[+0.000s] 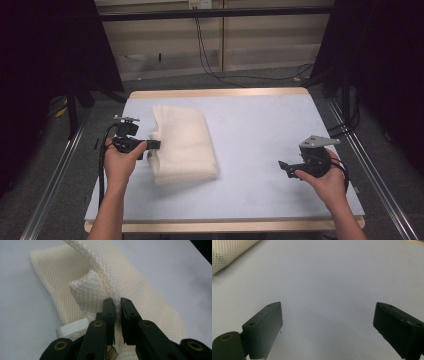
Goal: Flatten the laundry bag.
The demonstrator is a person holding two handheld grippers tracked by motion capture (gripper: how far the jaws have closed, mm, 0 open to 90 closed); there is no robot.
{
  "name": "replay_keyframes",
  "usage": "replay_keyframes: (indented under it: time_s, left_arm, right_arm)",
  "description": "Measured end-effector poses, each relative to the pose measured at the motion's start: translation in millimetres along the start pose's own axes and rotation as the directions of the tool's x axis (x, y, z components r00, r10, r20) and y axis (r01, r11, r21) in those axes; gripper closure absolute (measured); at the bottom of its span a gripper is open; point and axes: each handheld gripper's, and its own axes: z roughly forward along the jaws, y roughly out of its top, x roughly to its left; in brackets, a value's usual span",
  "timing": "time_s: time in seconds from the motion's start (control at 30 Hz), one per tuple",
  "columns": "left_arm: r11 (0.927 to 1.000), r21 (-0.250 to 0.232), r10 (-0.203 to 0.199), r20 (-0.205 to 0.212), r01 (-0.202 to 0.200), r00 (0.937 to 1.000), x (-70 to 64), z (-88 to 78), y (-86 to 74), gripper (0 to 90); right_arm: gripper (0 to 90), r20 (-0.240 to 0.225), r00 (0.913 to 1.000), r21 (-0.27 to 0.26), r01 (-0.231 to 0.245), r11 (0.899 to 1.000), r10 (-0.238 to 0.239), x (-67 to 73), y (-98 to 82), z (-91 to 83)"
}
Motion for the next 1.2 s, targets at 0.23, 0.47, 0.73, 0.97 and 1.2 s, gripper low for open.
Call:
replay_keyframes:
  time_s: [0.23, 0.47, 0.73, 0.97, 1.2]
  left_arm:
    - [0.9999, -0.014, 0.002, 0.024, -0.002, 0.9997, -4.5, -0.5, 5.2, 82.7]
    - [0.9997, -0.022, 0.007, 0.038, -0.006, 0.9992, -12.0, 2.2, 11.2, 82.7]
    - [0.9993, -0.026, 0.026, 0.047, -0.025, 0.9986, -18.9, 3.5, 19.1, 82.7]
    - [0.9993, -0.031, 0.026, 0.069, -0.024, 0.9973, -25.5, 6.4, 26.9, 82.6]
    - [0.9988, -0.032, 0.039, 0.078, -0.036, 0.9962, -34.0, 12.9, 32.1, 82.6]
  right_arm:
    - [8.1, -0.001, 1.0000, 0.004, 0.000, 1.000, 0.000, 0.5, 0.1, 0.7]
    - [8.1, -0.002, 1.0000, 0.002, 0.001, 1.000, -0.001, 0.7, 0.3, 0.3]
    - [8.2, -0.008, 1.0000, 0.006, 0.001, 1.000, -0.001, 0.6, 0.2, 0.4]
    - [8.5, -0.008, 1.0000, 0.004, 0.002, 1.000, -0.002, 0.7, 0.6, 0.4]
    - [8.8, -0.009, 0.9999, -0.005, 0.007, 1.000, -0.007, 2.0, 1.7, -0.2]
